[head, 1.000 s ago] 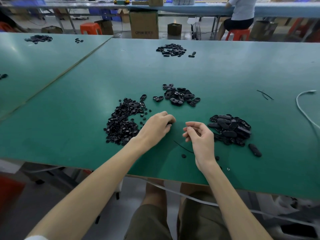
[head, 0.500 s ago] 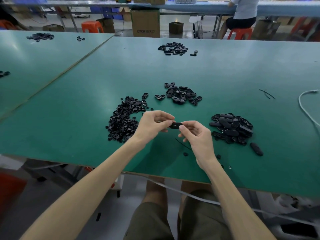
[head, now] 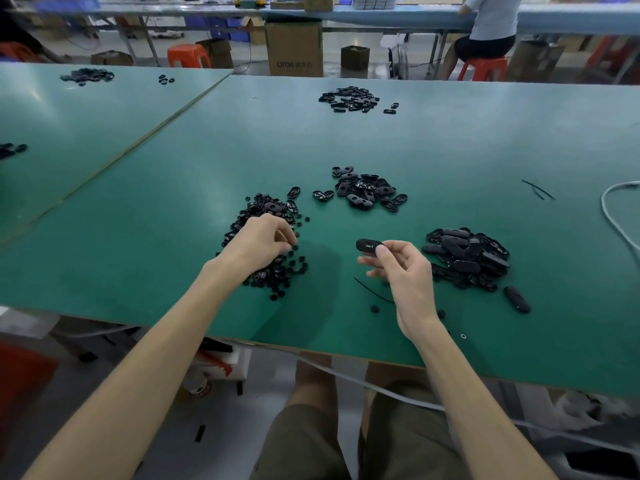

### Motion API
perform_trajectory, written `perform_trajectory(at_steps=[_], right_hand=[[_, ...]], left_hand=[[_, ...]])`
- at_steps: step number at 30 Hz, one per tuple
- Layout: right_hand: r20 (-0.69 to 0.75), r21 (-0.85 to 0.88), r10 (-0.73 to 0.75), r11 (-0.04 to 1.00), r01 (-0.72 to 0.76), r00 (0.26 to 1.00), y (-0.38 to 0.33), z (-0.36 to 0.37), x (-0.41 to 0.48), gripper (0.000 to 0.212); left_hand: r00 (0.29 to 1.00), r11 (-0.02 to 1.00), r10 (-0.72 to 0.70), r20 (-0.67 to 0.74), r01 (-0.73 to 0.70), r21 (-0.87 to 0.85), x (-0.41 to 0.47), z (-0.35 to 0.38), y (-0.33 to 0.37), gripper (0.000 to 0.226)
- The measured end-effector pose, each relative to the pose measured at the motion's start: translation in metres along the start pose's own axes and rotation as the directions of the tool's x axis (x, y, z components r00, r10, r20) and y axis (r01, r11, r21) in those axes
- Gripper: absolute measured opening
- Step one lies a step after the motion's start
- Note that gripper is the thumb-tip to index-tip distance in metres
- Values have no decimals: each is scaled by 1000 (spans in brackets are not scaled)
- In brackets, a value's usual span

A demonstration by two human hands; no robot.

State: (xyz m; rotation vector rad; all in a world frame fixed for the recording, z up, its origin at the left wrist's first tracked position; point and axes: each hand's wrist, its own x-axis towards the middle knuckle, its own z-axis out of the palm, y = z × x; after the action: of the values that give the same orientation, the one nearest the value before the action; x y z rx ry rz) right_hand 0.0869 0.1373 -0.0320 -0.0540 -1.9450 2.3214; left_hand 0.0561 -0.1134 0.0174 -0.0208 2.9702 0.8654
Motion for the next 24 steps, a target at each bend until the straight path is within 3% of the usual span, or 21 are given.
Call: perform_trajectory(at_steps=[18, 21, 24], right_hand=[[13, -68, -20, 997, 21, 1000, 5, -3, 1, 10], [12, -61, -23, 998, 23, 1000, 5, -2, 2, 9], [17, -57, -27, 998, 28, 999, 5, -3, 2, 12]], left_hand=[[979, 934, 201, 40, -204, 294, -5, 29, 22, 5], [970, 958, 239, -40, -229, 174, -5, 34, 26, 6], [976, 963, 211, -62, -218, -156, -8, 38, 39, 9]])
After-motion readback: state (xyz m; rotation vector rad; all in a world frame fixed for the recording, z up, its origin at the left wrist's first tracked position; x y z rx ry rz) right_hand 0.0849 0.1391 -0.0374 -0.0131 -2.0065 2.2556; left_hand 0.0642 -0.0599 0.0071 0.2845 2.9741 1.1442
